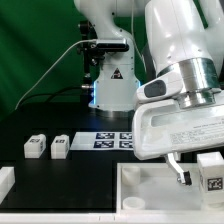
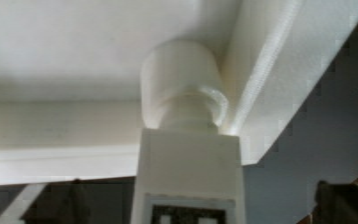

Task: Assemble one leg

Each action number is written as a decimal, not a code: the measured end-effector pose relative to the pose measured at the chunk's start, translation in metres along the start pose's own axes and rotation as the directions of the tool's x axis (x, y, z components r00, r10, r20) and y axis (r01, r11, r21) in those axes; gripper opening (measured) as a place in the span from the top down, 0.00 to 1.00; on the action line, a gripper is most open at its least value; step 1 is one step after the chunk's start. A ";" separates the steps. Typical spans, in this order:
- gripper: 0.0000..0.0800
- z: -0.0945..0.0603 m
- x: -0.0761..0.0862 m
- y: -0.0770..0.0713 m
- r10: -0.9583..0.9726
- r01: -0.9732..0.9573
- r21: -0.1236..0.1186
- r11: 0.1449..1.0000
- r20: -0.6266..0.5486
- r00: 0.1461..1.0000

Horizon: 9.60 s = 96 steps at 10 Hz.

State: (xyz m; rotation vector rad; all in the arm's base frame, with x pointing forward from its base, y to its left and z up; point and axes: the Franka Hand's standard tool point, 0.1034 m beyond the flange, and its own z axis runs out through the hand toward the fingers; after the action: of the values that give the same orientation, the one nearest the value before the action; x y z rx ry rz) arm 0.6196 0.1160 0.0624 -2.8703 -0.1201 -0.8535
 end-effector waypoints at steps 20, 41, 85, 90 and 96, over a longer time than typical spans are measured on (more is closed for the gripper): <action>0.36 -0.015 0.021 -0.002 0.037 -0.116 0.090 0.989 0.615 0.788; 0.36 -0.008 0.018 -0.013 0.967 -0.894 -0.413 -0.175 0.099 -0.235; 0.63 -0.002 0.015 0.008 0.998 -0.884 -0.467 0.007 0.064 -0.027; 0.63 -0.003 0.012 0.005 0.959 -0.861 -0.433 -0.269 -0.039 -0.280; 0.19 -0.005 0.016 0.004 0.925 -0.847 -0.381 0.371 0.232 0.301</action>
Offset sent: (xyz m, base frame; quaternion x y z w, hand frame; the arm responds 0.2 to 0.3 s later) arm 0.0000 0.0000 0.0000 0.0000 0.0000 0.0000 1.0000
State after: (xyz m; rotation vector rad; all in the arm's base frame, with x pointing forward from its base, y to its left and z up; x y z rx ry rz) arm 0.6312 0.1116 0.0747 -2.4975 1.4857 0.0252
